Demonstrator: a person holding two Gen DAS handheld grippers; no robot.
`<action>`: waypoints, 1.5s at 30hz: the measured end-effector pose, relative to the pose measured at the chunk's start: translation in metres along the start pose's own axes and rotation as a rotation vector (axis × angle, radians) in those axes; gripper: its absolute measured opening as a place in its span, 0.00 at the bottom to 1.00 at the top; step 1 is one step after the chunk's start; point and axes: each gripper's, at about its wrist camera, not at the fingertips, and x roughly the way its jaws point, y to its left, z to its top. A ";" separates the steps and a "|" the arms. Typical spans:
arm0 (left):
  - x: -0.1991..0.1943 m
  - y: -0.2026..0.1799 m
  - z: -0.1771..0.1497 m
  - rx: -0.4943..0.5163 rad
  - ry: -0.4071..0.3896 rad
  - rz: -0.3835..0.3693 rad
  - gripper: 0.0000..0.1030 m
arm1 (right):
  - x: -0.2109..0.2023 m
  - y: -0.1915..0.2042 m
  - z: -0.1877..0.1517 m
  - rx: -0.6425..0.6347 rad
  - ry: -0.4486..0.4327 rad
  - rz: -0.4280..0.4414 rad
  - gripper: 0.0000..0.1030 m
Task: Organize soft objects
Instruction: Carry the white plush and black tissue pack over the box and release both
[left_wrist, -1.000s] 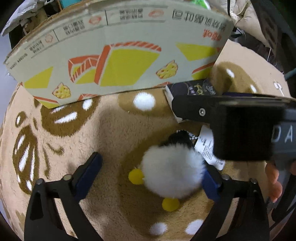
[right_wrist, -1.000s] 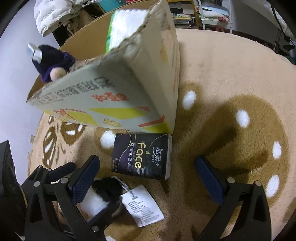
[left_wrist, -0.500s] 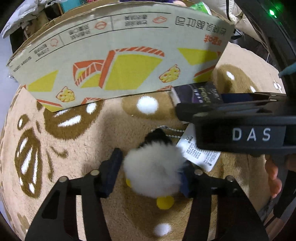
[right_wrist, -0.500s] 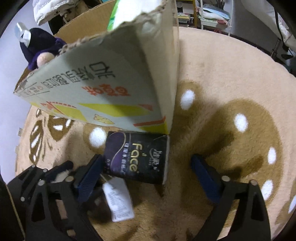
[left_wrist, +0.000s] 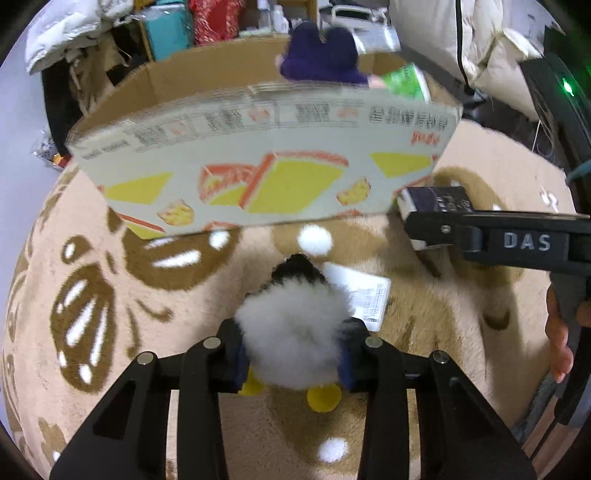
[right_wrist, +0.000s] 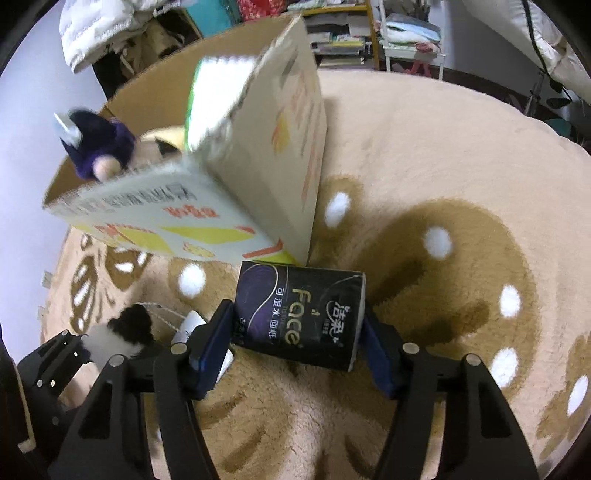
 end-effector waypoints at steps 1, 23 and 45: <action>-0.004 0.004 0.001 -0.006 -0.009 -0.002 0.34 | -0.007 -0.001 0.000 0.005 -0.018 0.010 0.67; -0.113 0.028 0.043 0.024 -0.348 0.117 0.34 | -0.126 0.044 0.000 -0.177 -0.423 0.137 0.67; -0.115 0.064 0.110 -0.019 -0.462 0.115 0.34 | -0.101 0.076 0.040 -0.303 -0.504 0.136 0.67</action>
